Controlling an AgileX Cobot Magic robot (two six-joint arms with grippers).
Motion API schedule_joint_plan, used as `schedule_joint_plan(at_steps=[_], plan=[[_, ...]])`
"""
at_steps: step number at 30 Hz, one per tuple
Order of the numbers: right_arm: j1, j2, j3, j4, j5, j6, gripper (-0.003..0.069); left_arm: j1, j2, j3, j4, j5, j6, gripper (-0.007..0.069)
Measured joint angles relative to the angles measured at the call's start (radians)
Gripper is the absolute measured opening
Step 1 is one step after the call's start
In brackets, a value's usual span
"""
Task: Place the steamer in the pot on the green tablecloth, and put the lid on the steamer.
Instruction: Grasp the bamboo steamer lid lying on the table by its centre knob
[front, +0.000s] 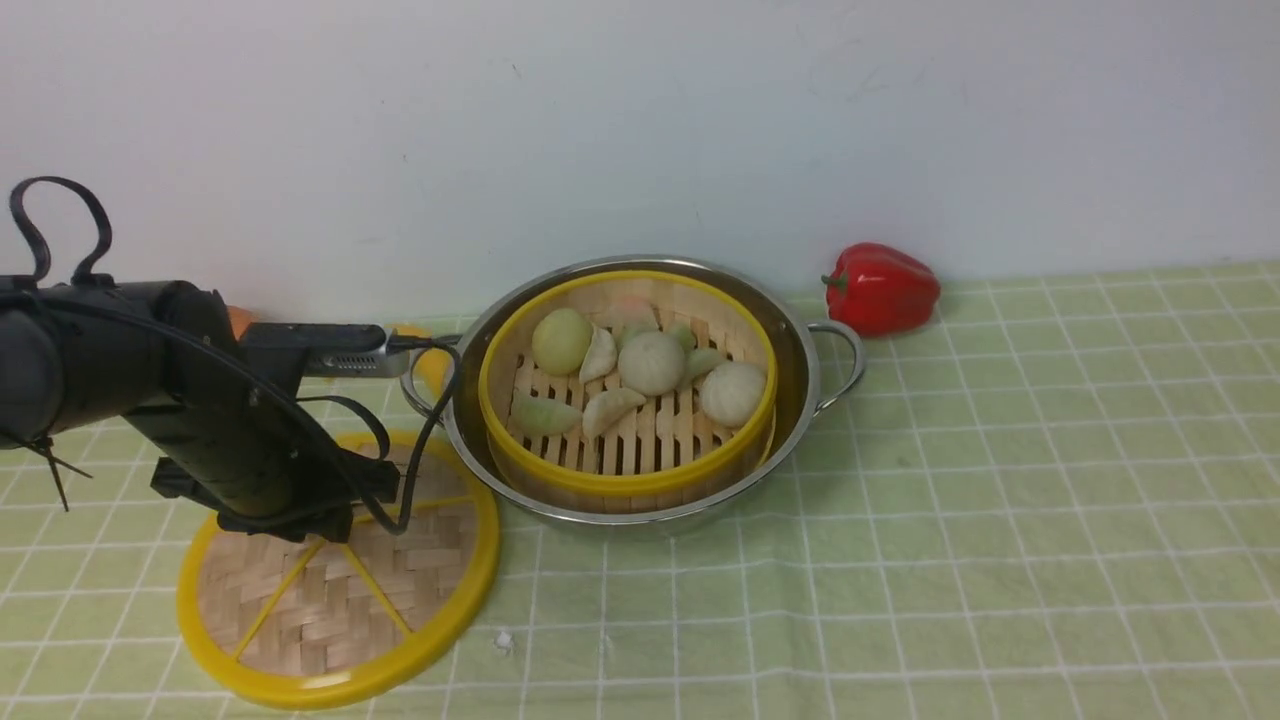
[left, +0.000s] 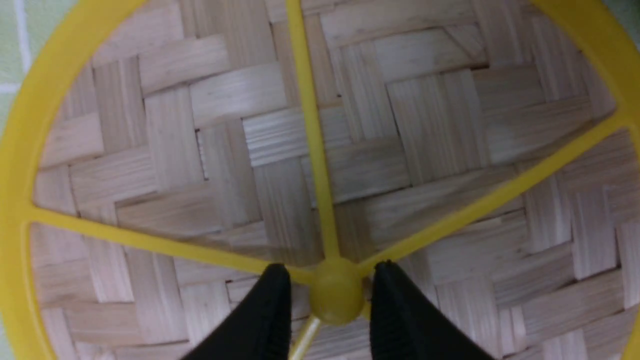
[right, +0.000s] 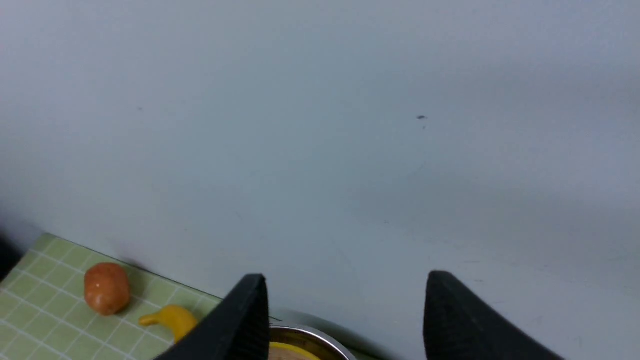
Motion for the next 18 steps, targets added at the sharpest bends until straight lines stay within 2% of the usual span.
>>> schedule_joint_plan(at_steps=[4, 9, 13, 14, 15, 17, 18], plan=[[0.0, -0.044, 0.0, 0.008, 0.002, -0.001, 0.0418, -0.001, 0.002, -0.001, -0.011, -0.013, 0.0, 0.0122], [0.0, -0.132, 0.003, 0.008, 0.002, -0.002, 0.0418, -0.001, 0.002, -0.013, -0.012, 0.01, 0.0, 0.0122], [0.0, -0.238, 0.088, -0.008, -0.004, -0.004, 0.0418, -0.001, -0.002, -0.074, 0.007, 0.123, 0.0, 0.0122], [0.0, -0.317, 0.174, -0.03, -0.007, -0.016, 0.0419, 0.0, -0.015, -0.117, 0.027, 0.197, 0.0, 0.0122], [0.0, -0.327, 0.187, -0.035, -0.007, -0.017, 0.0419, 0.0, -0.015, -0.123, 0.027, 0.198, 0.0, 0.0122], [0.0, -0.444, 0.378, -0.108, -0.007, -0.031, 0.0419, 0.001, -0.058, -0.243, 0.067, 0.334, 0.0, 0.0122], [0.0, -0.463, 0.394, -0.114, -0.007, -0.032, 0.0419, 0.001, -0.061, -0.243, 0.071, 0.345, 0.0, 0.0122]])
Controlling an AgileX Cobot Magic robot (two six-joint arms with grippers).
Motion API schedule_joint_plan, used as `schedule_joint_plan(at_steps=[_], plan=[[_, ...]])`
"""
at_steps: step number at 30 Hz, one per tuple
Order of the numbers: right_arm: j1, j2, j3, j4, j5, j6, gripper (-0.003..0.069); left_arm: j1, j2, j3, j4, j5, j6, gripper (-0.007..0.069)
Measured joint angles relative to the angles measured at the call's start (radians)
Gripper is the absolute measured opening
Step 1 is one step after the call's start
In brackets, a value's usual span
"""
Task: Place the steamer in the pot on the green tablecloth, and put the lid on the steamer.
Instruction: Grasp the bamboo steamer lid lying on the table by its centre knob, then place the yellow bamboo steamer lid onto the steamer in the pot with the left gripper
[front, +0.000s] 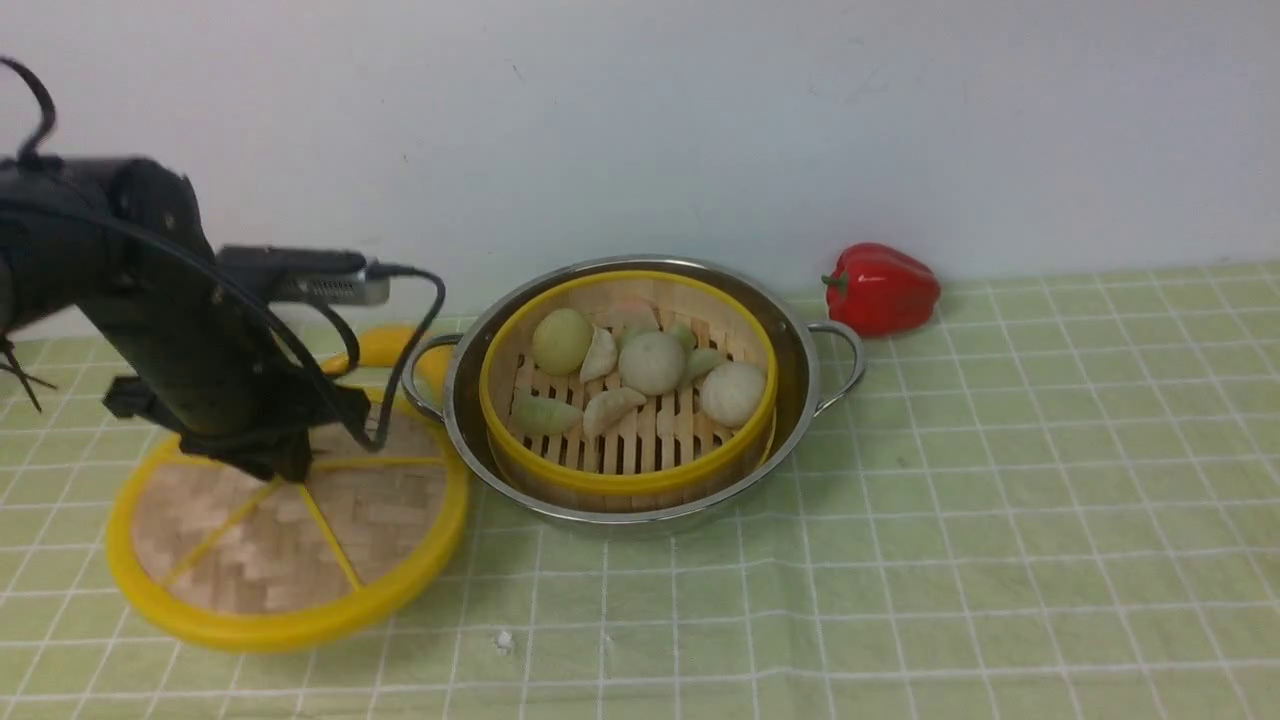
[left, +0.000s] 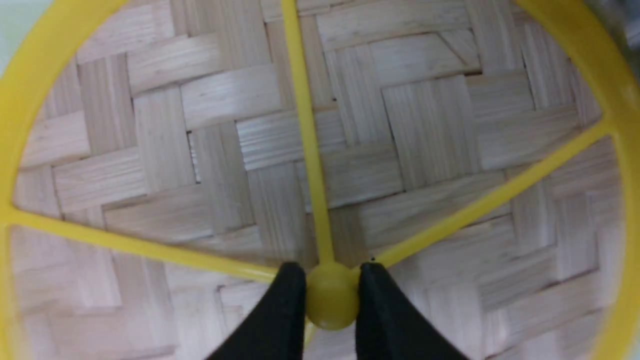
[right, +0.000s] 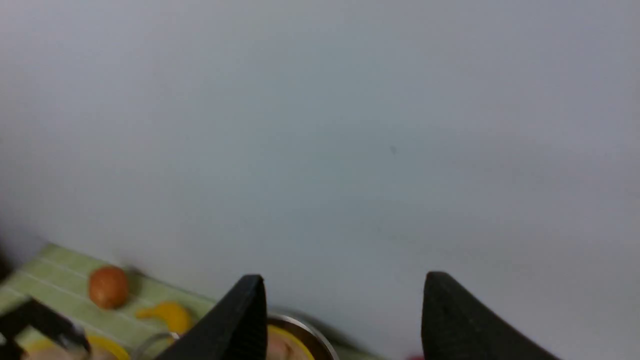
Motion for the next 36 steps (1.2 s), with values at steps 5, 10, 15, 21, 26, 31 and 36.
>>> schedule_joint_plan(at_steps=[5, 10, 15, 21, 26, 31, 36], plan=[[0.0, -0.226, 0.47, -0.206, 0.005, 0.014, 0.0419, -0.024, -0.041, -0.268, 0.03, 0.183, 0.001, 0.0122], [0.0, -0.352, 0.747, -0.292, 0.012, 0.059, 0.0419, -0.129, -0.013, -0.395, 0.027, 0.201, 0.011, 0.0122], [0.0, -0.452, 0.951, -0.309, 0.015, 0.112, 0.0419, -0.311, 0.121, -0.524, 0.024, 0.178, 0.006, 0.0122], [0.0, -0.499, 0.983, -0.303, 0.014, 0.131, 0.0419, -0.434, 0.332, -0.676, 0.054, 0.163, -0.026, 0.0122], [0.0, -0.51, 0.984, -0.297, 0.013, 0.132, 0.0419, -0.462, 0.436, -0.766, 0.064, 0.163, -0.034, 0.0122], [0.0, -0.51, 0.984, -0.294, 0.013, 0.132, 0.0419, -0.464, 0.485, -0.805, 0.081, 0.165, -0.044, 0.0122], [0.0, -0.512, 0.984, -0.294, 0.013, 0.132, 0.0419, -0.464, 0.489, -0.808, 0.138, 0.177, -0.072, 0.0122]])
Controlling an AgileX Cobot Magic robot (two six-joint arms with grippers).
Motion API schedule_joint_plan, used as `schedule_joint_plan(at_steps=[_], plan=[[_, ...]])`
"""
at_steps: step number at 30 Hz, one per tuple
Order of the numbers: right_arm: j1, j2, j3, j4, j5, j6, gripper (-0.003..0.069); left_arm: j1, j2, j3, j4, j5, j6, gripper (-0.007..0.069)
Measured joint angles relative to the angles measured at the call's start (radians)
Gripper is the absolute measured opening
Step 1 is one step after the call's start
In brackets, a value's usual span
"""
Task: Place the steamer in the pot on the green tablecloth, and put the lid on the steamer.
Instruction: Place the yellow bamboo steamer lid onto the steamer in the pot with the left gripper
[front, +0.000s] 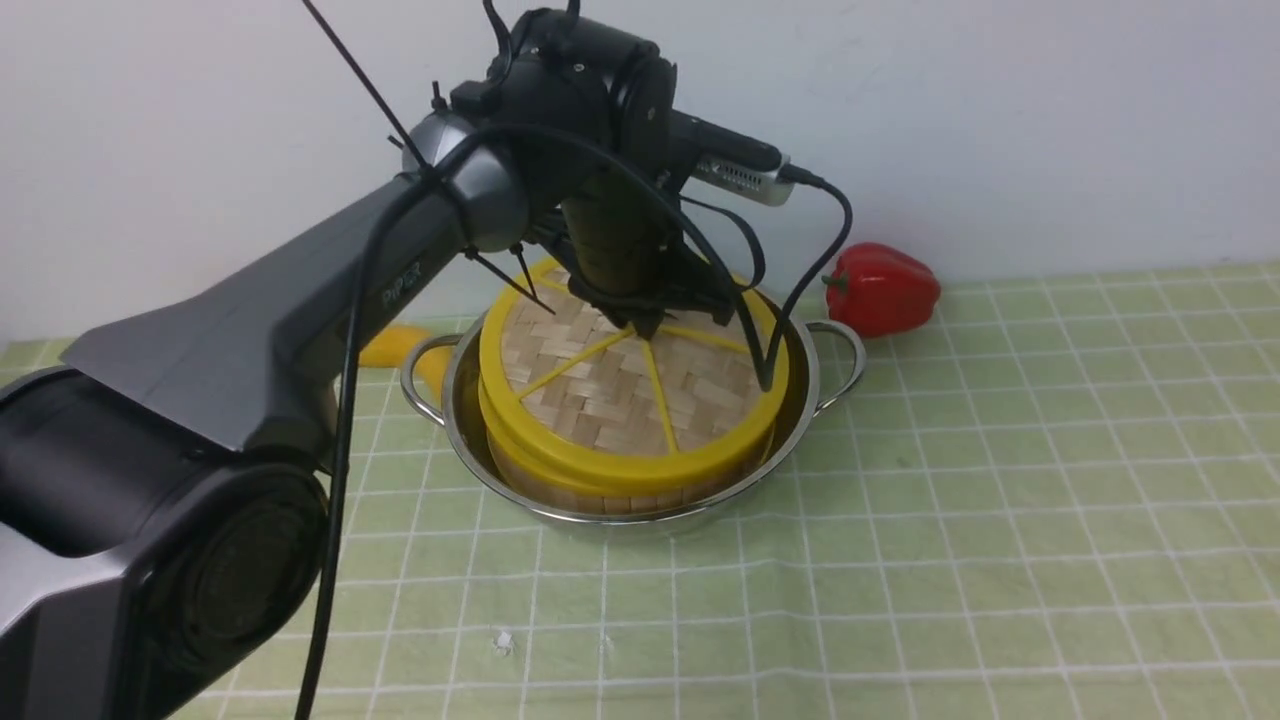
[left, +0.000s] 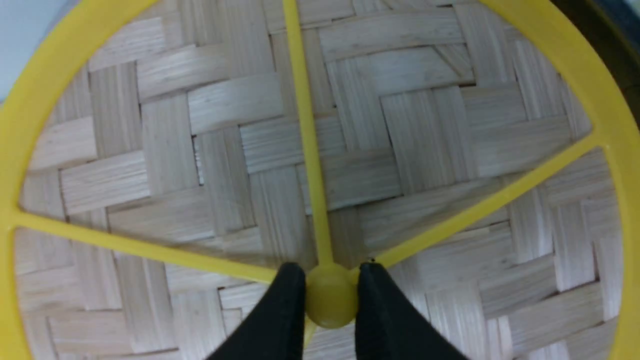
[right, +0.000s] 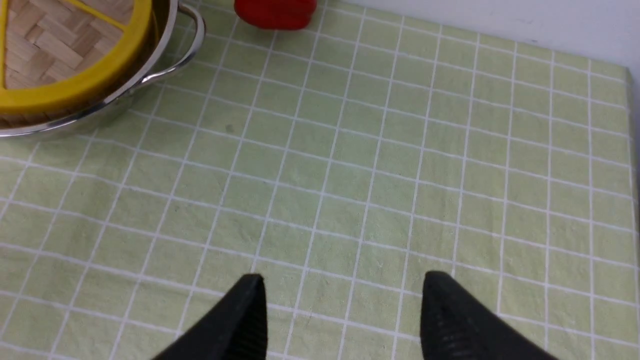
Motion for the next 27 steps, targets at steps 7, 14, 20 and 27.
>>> schedule_joint_plan(at_steps=[7, 14, 20, 27], plan=[[0.0, 0.0, 0.0, 0.0, 0.0, 0.0, 0.0419, 0.0, 0.0, -0.005, 0.032, 0.014, -0.015, 0.0122], [0.0, 0.0, 0.0, 0.0, 0.0, 0.0, 0.0419, 0.002, 0.0, -0.005, 0.034, 0.013, -0.016, 0.0122], [0.0, 0.0, 0.0, 0.0, 0.0, 0.0, 0.0419, 0.017, 0.0, -0.005, 0.024, 0.014, -0.023, 0.0122], [0.0, 0.0, 0.0, 0.001, 0.0, 0.0, 0.0419, 0.029, 0.009, -0.008, 0.016, 0.015, -0.024, 0.0122]])
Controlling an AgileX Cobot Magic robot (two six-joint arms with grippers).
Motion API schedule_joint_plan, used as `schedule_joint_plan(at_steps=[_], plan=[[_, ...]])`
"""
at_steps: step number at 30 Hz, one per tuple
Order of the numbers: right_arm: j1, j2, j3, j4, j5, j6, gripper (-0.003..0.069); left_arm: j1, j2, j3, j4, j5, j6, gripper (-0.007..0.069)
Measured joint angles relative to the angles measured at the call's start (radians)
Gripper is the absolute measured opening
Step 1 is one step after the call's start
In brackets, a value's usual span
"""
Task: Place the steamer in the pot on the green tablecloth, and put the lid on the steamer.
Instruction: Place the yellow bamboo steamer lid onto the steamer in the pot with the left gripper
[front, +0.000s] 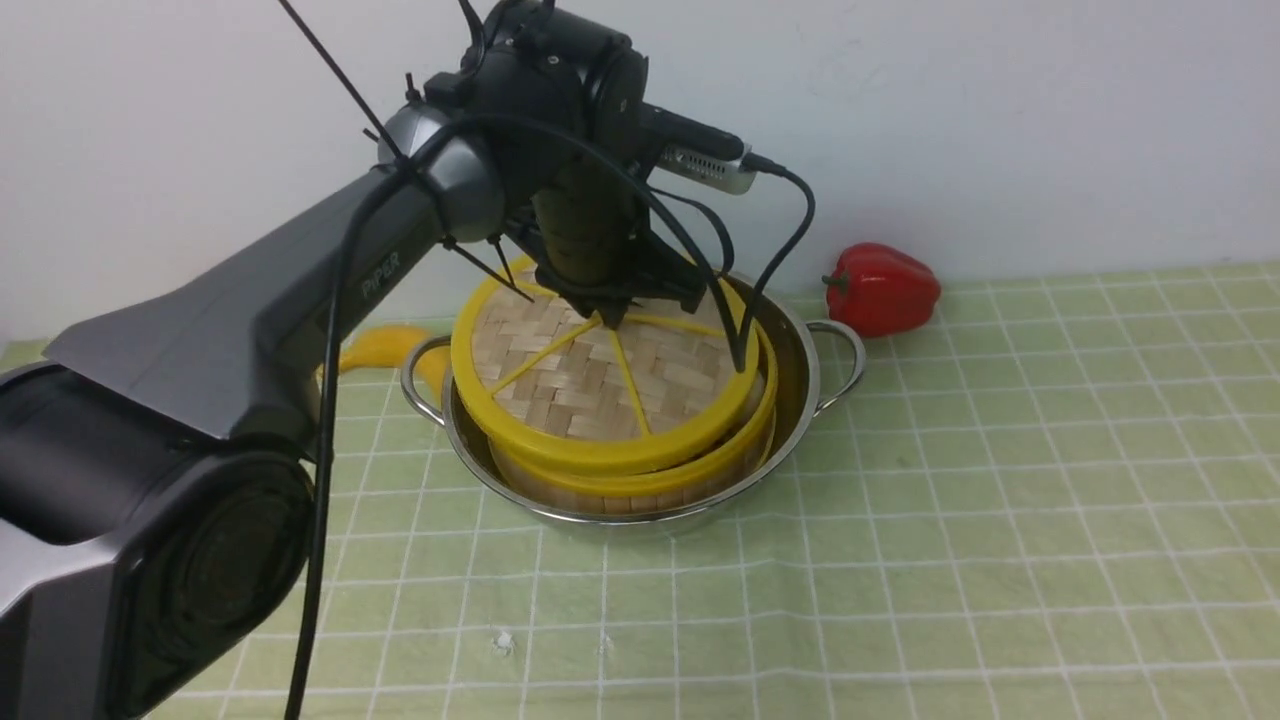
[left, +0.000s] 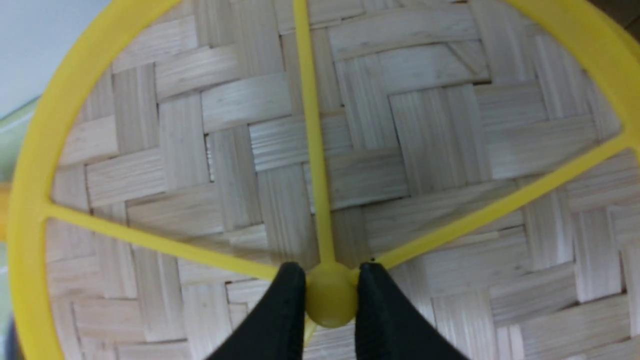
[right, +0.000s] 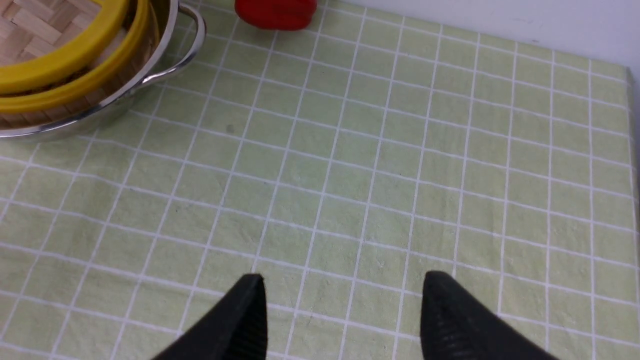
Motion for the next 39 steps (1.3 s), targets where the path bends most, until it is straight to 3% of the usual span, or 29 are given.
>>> schedule_joint_plan(at_steps=[39], plan=[[0.0, 0.0, 0.0, 0.003, 0.0, 0.004, 0.0419, 0.0, 0.066, -0.087, -0.038, 0.052, 0.016, 0.0122]])
